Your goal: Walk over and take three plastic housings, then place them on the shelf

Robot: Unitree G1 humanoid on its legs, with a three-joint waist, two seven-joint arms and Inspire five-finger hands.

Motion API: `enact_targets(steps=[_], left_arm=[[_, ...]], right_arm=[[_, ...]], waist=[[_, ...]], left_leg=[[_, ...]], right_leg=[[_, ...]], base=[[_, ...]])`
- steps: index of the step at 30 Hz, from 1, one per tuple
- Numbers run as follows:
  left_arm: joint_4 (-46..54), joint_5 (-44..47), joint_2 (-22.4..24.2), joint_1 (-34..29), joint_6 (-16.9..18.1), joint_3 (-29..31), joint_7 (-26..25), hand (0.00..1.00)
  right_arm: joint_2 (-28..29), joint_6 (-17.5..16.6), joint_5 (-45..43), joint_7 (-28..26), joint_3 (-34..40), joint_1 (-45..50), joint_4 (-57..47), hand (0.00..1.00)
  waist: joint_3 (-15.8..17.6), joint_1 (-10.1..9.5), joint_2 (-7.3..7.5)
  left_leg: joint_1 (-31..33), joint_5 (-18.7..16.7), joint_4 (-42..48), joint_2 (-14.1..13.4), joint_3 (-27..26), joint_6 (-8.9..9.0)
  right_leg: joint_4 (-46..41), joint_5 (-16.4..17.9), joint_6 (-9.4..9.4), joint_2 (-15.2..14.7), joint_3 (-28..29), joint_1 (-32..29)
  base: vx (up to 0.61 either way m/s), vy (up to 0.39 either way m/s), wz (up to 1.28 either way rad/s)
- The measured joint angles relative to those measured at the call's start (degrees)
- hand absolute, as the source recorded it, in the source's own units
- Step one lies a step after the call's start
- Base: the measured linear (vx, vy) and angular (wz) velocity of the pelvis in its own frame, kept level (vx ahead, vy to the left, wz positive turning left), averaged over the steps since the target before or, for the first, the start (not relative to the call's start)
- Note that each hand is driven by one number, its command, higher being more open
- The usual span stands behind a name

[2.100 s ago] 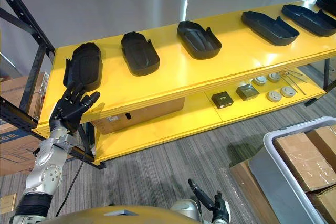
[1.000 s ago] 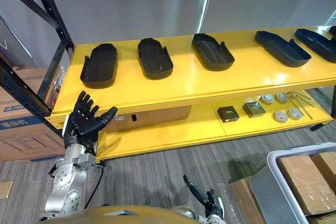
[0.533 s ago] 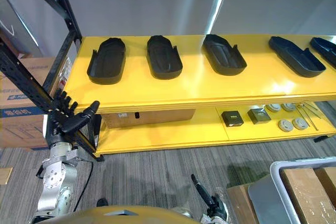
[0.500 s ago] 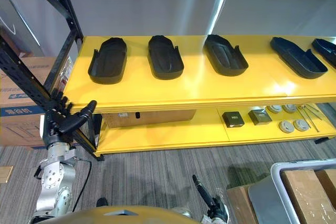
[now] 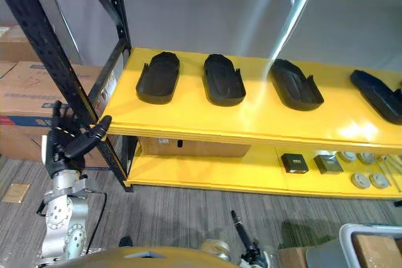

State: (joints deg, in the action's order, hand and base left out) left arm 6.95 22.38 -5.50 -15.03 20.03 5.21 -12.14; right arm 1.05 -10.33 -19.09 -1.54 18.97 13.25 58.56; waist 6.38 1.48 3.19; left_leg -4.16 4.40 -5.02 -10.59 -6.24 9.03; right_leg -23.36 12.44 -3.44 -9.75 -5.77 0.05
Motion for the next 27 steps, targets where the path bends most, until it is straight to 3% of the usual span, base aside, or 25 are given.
enact_targets(steps=[2, 3, 5, 7, 13, 16, 17, 19, 20, 21, 22, 23, 24, 26, 27], left_arm=[[0.2, 0.0, 0.5, 0.0, 0.0, 0.8, -0.7, 1.0], [0.4, -0.1, 1.5, 0.7, -0.1, -0.1, -1.0, 1.0], [0.5, -0.5, 2.3, 1.1, -0.1, -2.3, -1.0, 1.0], [1.5, -0.4, 2.8, 0.9, -0.1, -5.5, -0.9, 1.0], [2.1, 0.1, 2.8, -0.6, -0.1, -5.8, 0.9, 1.0], [2.1, 1.2, 2.8, -1.0, -0.1, -6.3, 2.7, 1.0], [2.1, 2.3, 2.3, -1.0, -0.1, -6.4, 3.7, 1.0], [2.2, 2.3, 1.8, -0.9, -0.1, -6.4, 4.5, 1.0], [2.4, 2.4, 1.2, -0.4, -0.1, -6.2, 4.5, 1.0], [2.7, 2.5, 2.1, -0.2, -0.2, -6.3, 4.5, 1.0], [2.6, 2.5, 2.5, 0.0, -0.2, -6.3, 4.5, 1.0], [2.5, 2.6, 2.5, 0.0, -0.3, -5.9, 4.4, 1.0], [3.2, 2.5, 2.4, 0.1, -0.2, -5.8, 4.4, 1.0], [4.1, 2.6, 2.0, 0.0, -0.2, -5.2, 4.5, 1.0], [6.0, 2.6, 1.9, -0.5, -0.2, -4.1, 4.5, 1.0]], right_arm=[[-0.2, 0.0, 0.7, -0.2, -0.6, 0.6, 0.0, 1.0], [-0.7, 0.0, 0.7, -0.3, -0.3, 0.3, -0.3, 1.0], [-1.2, 0.0, 0.7, -0.2, 0.3, 0.7, -0.3, 1.0], [-1.3, -0.1, 0.7, -0.1, 1.3, 1.1, -0.4, 1.0], [-0.1, -0.2, 0.6, 0.5, 1.0, 1.7, -1.9, 1.0], [-0.5, -0.3, 0.4, 0.9, 0.7, 1.6, -3.8, 1.0], [-0.5, -0.1, 0.1, 0.9, 0.6, 1.9, -3.8, 1.0], [-0.4, 0.0, 0.1, 0.9, 0.6, 2.2, -3.7, 1.0], [0.2, -0.3, 0.6, 0.7, 0.7, 2.1, -3.3, 1.0], [-0.8, -0.9, 0.8, 0.1, 0.8, 2.5, -3.8, 1.0], [-0.8, -1.1, 0.8, -0.2, 1.0, 2.0, -3.2, 1.0], [-0.3, -0.8, 0.8, -0.4, 1.0, 2.0, -2.9, 1.0], [-0.1, -0.3, 0.9, -0.7, 1.6, 3.1, -2.8, 1.0], [0.0, -0.2, 1.1, -0.8, 1.5, 3.9, -2.2, 1.0], [0.2, 0.1, 2.8, -0.9, 0.7, 4.0, 0.0, 1.0]], waist=[[-0.6, 0.04, 0.19], [-0.3, 0.23, -0.54], [-0.2, 0.06, -1.49], [-0.9, -0.29, -1.81], [-1.8, -2.46, 0.29], [-1.4, -2.57, -0.04], [-1.1, -2.1, -0.08], [-1.3, -2.0, -0.1], [-1.5, -1.8, 1.34], [-1.2, -1.72, -0.85], [-0.1, -1.59, -1.65], [-0.1, -1.32, -1.74], [-0.2, -1.54, -1.59], [-0.1, -1.53, -0.82], [-1.1, -1.59, 1.45]], left_leg=[[1.7, 0.1, 0.1, 0.6, 0.5, -0.03], [3.2, 1.6, 0.1, 0.1, 2.1, -0.78], [3.6, 2.4, 0.2, -0.1, 2.3, -1.59], [3.3, 2.5, 0.2, 0.0, 2.3, -1.06], [3.9, 0.2, 3.3, 0.5, 1.0, -0.6], [3.5, -2.3, 5.4, 0.7, -0.4, -0.82], [2.1, -3.2, 5.6, 0.8, -0.4, -0.66], [0.9, -5.6, 4.6, 0.6, -1.0, 0.14], [2.2, -7.4, 11.2, 1.7, -3.1, -2.06], [4.1, -12.5, 18.1, -0.1, -4.4, -4.0], [3.6, -13.9, 18.9, -0.3, -4.2, -2.36], [3.7, -14.7, 18.8, -0.7, -3.7, -2.01], [4.0, -14.6, 18.6, -1.6, -3.9, -1.92], [3.8, -14.6, 18.1, -1.8, -4.2, -1.79], [3.6, -14.4, 16.3, -0.8, -4.5, -1.38]], right_leg=[[5.1, 2.1, -1.41, 0.4, 1.7, 1.3], [7.5, 2.7, -1.97, 1.3, 1.0, 1.6], [8.0, 2.4, -2.24, 1.5, 0.0, 1.9], [8.6, 2.1, -2.46, 1.4, -0.2, 3.0], [8.0, 1.2, -2.97, 0.8, 1.6, 3.0], [-5.6, 0.4, -4.39, -0.1, 3.6, -3.2], [-13.7, -2.9, -5.73, -0.4, 4.7, -6.8], [-14.0, -4.9, -5.24, -0.5, 4.4, -7.0], [-12.5, -5.3, -5.17, -2.7, 4.3, -6.8], [-13.5, -5.9, -5.63, -1.7, 3.0, -7.2], [-15.3, -5.9, -5.83, -1.9, 3.2, -8.9], [-14.6, -3.2, -4.19, -1.7, 3.4, -9.7], [-6.2, -1.5, -2.87, -1.1, 2.8, -8.7], [-0.4, -1.5, -2.84, -1.0, 2.3, -7.6], [4.2, -0.7, -1.52, -1.6, 0.4, -6.6]], base=[[0.0, -0.106, 0.16], [0.0, -0.111, 0.35], [0.02, -0.081, 0.28], [0.1, -0.019, 0.1], [0.06, 0.018, -0.06], [-0.04, 0.055, -0.23], [-0.08, 0.053, -0.06], [-0.05, 0.077, -0.12], [0.08, 0.095, -0.34], [0.1, 0.105, -0.37], [0.06, 0.084, -0.3], [-0.09, 0.086, -0.11], [-0.12, 0.058, 0.02], [-0.06, -0.065, 0.1], [0.05, -0.189, 0.3]])
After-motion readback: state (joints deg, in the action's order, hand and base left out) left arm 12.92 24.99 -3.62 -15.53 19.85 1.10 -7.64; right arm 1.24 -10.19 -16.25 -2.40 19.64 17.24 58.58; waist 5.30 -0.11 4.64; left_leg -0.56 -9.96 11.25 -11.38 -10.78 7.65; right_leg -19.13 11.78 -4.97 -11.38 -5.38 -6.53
